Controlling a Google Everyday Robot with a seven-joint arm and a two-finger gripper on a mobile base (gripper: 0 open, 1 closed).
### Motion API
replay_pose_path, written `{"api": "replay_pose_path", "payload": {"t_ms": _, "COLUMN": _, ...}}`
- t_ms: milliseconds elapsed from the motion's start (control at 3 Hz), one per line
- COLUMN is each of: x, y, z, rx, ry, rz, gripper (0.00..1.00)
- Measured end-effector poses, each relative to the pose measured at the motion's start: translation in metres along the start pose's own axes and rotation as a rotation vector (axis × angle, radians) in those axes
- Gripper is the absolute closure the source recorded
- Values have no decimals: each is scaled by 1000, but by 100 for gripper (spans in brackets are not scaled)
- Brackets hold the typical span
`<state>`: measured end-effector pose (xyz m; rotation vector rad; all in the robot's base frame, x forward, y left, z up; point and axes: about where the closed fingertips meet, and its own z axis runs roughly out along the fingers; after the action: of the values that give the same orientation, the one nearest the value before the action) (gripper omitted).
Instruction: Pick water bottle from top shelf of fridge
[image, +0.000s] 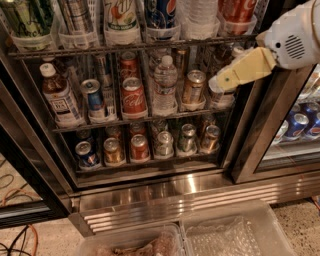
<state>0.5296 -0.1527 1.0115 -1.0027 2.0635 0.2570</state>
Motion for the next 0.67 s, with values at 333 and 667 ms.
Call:
{"api": "replay_pose_path", "payload": {"t_ms": 333, "x": -24, "y": -1, "z": 12, "rx": 74, "ry": -99, "rz": 49, "gripper": 0}}
{"api": "replay_pose_path", "payload": {"t_ms": 667, "x": -44, "y": -6, "z": 20, "rx": 138, "ry": -184, "rz": 74, "gripper": 0}}
